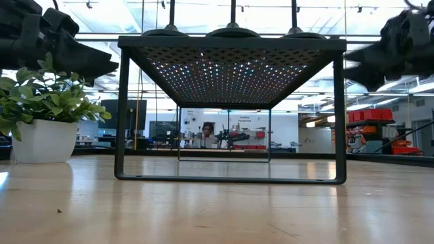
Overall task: Pick & Place candle stick holders
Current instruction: Return to Home Position
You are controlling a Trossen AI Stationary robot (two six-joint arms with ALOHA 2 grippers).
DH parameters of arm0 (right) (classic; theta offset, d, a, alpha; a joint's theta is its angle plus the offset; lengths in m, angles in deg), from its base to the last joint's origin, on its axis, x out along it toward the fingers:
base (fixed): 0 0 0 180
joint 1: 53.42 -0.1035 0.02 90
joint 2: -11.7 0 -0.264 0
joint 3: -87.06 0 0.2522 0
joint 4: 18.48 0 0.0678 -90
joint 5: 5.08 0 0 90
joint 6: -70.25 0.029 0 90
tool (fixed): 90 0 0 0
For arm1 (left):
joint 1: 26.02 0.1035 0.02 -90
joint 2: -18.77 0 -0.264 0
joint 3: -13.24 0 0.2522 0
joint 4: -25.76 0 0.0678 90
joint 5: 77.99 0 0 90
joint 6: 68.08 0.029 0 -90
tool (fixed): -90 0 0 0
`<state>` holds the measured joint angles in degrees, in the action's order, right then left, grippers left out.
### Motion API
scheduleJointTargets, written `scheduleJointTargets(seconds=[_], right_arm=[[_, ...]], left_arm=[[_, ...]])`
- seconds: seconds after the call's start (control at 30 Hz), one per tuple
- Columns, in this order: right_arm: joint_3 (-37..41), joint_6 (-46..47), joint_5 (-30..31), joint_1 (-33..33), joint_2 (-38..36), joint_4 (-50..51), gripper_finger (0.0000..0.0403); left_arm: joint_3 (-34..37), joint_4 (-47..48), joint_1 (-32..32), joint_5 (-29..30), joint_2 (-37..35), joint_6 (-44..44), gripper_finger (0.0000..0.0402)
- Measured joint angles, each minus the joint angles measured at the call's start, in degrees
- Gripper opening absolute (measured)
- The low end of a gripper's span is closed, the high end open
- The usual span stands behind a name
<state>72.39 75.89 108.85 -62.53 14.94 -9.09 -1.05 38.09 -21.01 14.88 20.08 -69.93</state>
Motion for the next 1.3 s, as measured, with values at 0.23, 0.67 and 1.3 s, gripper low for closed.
scheduleJointTargets(seconds=[0.23,0.67,1.3], right_arm=[[-0.04,4.37,3.19,0.02,2.19,0.62,0.0286],[-0.04,1.3,3.53,0.0,2.28,0.59,0.0286],[-0.04,1.36,3.51,0.0,2.28,0.57,0.0286]], left_arm=[[-0.04,-1.19,-2.78,10.97,6.31,-0.75,0.0186],[0.07,-8.81,-7.97,5.64,15.2,3.33,0.0186],[-0.94,-12.38,-8.26,2.87,15.18,-7.97,0.0186]])
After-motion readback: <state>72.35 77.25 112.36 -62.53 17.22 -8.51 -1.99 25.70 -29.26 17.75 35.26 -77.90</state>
